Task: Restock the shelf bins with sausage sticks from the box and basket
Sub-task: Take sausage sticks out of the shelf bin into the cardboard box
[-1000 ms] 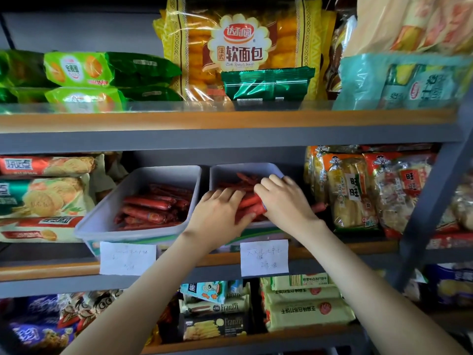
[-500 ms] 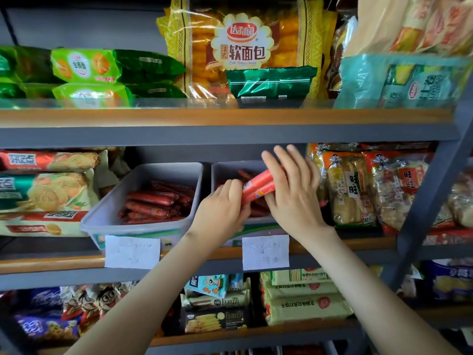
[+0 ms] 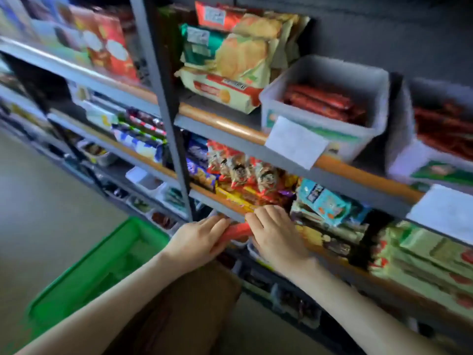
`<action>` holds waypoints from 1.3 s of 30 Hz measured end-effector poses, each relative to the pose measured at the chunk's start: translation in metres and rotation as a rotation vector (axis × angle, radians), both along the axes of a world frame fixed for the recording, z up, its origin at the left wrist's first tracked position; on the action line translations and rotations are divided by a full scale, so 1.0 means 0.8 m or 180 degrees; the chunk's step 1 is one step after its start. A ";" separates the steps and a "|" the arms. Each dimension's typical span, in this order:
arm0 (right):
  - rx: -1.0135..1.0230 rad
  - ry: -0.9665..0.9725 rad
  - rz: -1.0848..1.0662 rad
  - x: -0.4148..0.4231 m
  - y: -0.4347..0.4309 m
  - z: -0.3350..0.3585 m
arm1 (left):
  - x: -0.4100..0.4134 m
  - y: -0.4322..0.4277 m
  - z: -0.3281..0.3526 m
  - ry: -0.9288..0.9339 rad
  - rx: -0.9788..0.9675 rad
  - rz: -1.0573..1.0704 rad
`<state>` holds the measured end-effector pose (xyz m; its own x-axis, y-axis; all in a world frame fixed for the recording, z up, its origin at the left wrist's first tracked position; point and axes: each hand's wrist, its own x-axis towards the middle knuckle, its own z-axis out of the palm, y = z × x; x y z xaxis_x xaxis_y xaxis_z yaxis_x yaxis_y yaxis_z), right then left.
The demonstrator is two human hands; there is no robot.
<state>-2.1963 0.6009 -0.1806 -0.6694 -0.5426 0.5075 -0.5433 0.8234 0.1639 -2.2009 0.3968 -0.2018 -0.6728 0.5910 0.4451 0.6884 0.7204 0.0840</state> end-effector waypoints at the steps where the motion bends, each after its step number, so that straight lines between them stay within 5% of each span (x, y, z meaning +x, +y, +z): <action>1: 0.0063 -0.0291 0.0185 -0.004 -0.026 -0.034 | 0.013 -0.029 -0.034 -0.0413 -0.0172 0.0213; 7: 0.0844 -0.2455 0.0547 0.006 -0.156 -0.231 | 0.085 -0.145 -0.224 -0.2116 -0.0566 0.1120; 12: 0.0800 -0.3130 0.0473 0.015 -0.200 -0.318 | 0.112 -0.177 -0.312 -0.2973 -0.1103 0.1851; 16: 0.0576 -0.2911 0.0309 0.007 -0.196 -0.303 | 0.092 -0.173 -0.301 -0.2525 -0.0813 0.1787; 23: 0.0012 -0.1946 0.0187 -0.047 -0.143 -0.161 | -0.011 -0.105 -0.145 -0.1389 -0.0041 0.1168; 32: -0.0458 -0.0306 -0.0624 -0.025 0.049 0.101 | -0.067 0.091 0.110 0.0167 0.0385 -0.0321; 39: -0.0528 0.0494 -0.1176 0.042 0.225 0.221 | -0.066 0.259 0.232 0.1068 0.0654 -0.1044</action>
